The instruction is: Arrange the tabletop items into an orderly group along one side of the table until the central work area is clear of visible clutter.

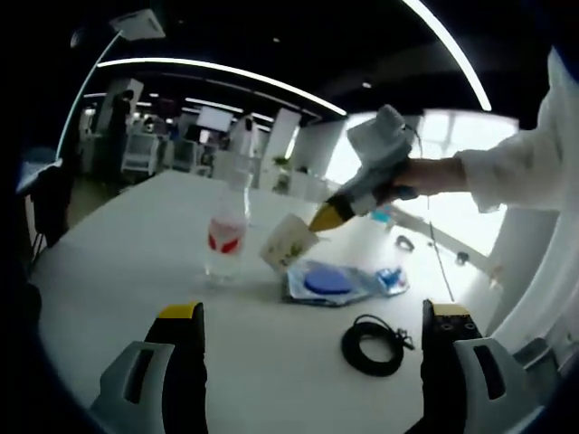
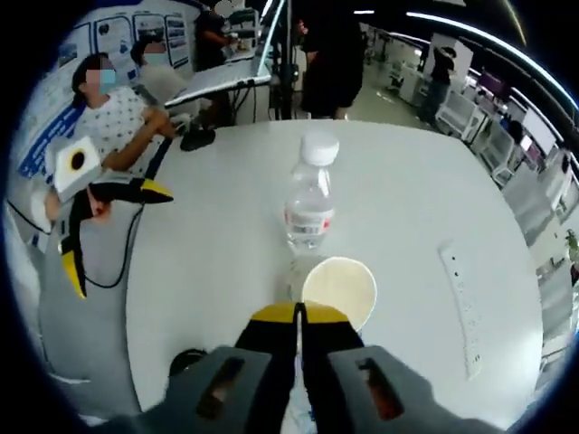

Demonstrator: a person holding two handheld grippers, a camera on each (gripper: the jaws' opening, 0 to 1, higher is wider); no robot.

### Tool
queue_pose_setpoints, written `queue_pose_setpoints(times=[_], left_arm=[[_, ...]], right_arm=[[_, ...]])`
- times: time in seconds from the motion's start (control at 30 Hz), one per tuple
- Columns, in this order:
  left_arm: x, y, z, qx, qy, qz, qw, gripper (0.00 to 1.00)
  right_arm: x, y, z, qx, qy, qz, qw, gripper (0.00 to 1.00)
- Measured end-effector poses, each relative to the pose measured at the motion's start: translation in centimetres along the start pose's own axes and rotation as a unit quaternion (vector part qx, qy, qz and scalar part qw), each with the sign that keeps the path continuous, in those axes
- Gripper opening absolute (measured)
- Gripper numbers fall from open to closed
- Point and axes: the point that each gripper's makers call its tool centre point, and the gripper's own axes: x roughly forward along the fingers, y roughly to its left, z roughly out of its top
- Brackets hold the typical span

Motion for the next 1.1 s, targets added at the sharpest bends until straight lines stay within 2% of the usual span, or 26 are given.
queue_pose_setpoints(times=[0.1, 0.23, 0.3, 0.33, 0.37, 0.5, 0.67, 0.83, 0.93, 1.03, 1.1], left_arm=[[-0.1, 0.3, 0.1, -0.004, -0.003, 0.004, 1.0000, 0.96], [-0.2, 0.6, 0.2, -0.010, -0.007, 0.008, 0.9999, 0.96], [-0.3, 0.8, 0.4, -0.010, -0.010, 0.010, 0.9998, 0.96], [-0.4, 0.8, 0.4, -0.012, -0.011, 0.011, 0.9998, 0.96], [-0.4, 0.8, 0.5, -0.014, -0.013, 0.011, 0.9998, 0.96], [-0.4, 0.7, 0.5, -0.017, -0.013, 0.008, 0.9997, 0.96], [-0.6, 0.8, 0.2, -0.022, -0.011, 0.011, 0.9996, 0.96], [-0.8, 1.3, 0.4, -0.033, -0.017, 0.018, 0.9991, 0.96], [-0.8, 1.4, 0.5, -0.036, -0.018, 0.021, 0.9990, 0.96], [-0.9, 1.5, 0.5, -0.039, -0.019, 0.021, 0.9988, 0.96], [-0.8, 1.5, 0.4, -0.040, -0.018, 0.021, 0.9988, 0.96]], right_arm=[[1.0, 0.0, 0.2, -0.033, 0.015, 0.001, 0.9994, 0.00], [2.0, -0.6, 0.7, -0.040, 0.023, 0.002, 0.9989, 0.00], [2.3, -1.4, 0.6, -0.069, 0.040, -0.008, 0.9968, 0.00], [2.6, -1.9, 0.5, -0.097, 0.053, -0.015, 0.9938, 0.00], [2.7, -2.0, 0.4, -0.104, 0.055, -0.015, 0.9930, 0.00], [3.6, -1.7, 0.2, -0.101, 0.060, -0.006, 0.9930, 0.00], [4.2, -1.4, -0.6, -0.147, 0.083, -0.014, 0.9856, 0.00], [4.6, -0.8, -0.1, -0.140, 0.075, -0.009, 0.9873, 0.00], [4.9, -0.4, 0.2, -0.166, 0.080, -0.010, 0.9828, 0.00], [5.2, 0.3, 0.9, -0.151, 0.068, 0.003, 0.9862, 0.00], [5.3, 0.5, 1.0, -0.152, 0.069, 0.005, 0.9859, 0.00]])
